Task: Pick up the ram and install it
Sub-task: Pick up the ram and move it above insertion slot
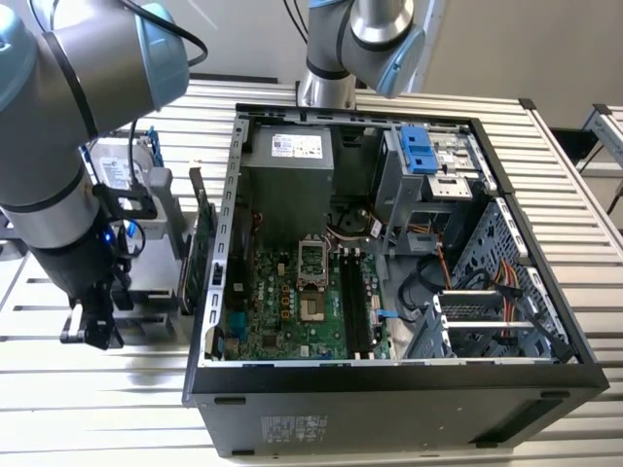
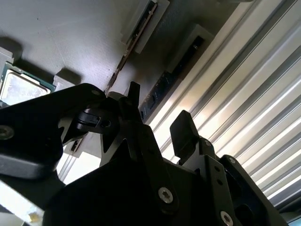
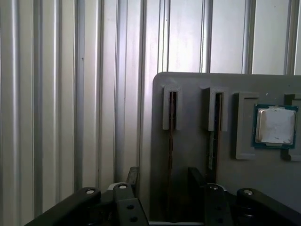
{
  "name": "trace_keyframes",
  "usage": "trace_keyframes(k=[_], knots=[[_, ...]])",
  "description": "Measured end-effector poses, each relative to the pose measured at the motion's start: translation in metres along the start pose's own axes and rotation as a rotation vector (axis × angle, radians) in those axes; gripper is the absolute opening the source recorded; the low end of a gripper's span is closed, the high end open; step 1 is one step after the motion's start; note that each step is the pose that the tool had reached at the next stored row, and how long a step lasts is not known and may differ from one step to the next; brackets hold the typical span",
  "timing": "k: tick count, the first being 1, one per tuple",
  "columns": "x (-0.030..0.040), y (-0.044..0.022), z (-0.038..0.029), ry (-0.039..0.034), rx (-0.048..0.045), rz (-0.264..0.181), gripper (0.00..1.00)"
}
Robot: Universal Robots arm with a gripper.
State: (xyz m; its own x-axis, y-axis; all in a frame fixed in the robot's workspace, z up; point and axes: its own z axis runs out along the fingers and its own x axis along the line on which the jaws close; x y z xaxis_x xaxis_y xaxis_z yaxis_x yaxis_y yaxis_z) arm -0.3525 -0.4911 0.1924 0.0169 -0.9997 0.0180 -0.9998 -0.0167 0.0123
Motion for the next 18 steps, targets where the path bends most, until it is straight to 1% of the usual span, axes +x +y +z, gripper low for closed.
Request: trace_keyframes(k=[2,5,13,18], knots=[[0.0,0.0,0.0004,-0.0108,0.0001,0.0,1.0],[0.0,-0.0001,0.0008,-0.0177,0.0003,0.0,1.0],[-0.0002,-0.0001,0.0009,-0.0183,0.0004,0.0,1.0],[-0.0029,-0.0002,0.001,-0.0182,0.0003,0.0,1.0]])
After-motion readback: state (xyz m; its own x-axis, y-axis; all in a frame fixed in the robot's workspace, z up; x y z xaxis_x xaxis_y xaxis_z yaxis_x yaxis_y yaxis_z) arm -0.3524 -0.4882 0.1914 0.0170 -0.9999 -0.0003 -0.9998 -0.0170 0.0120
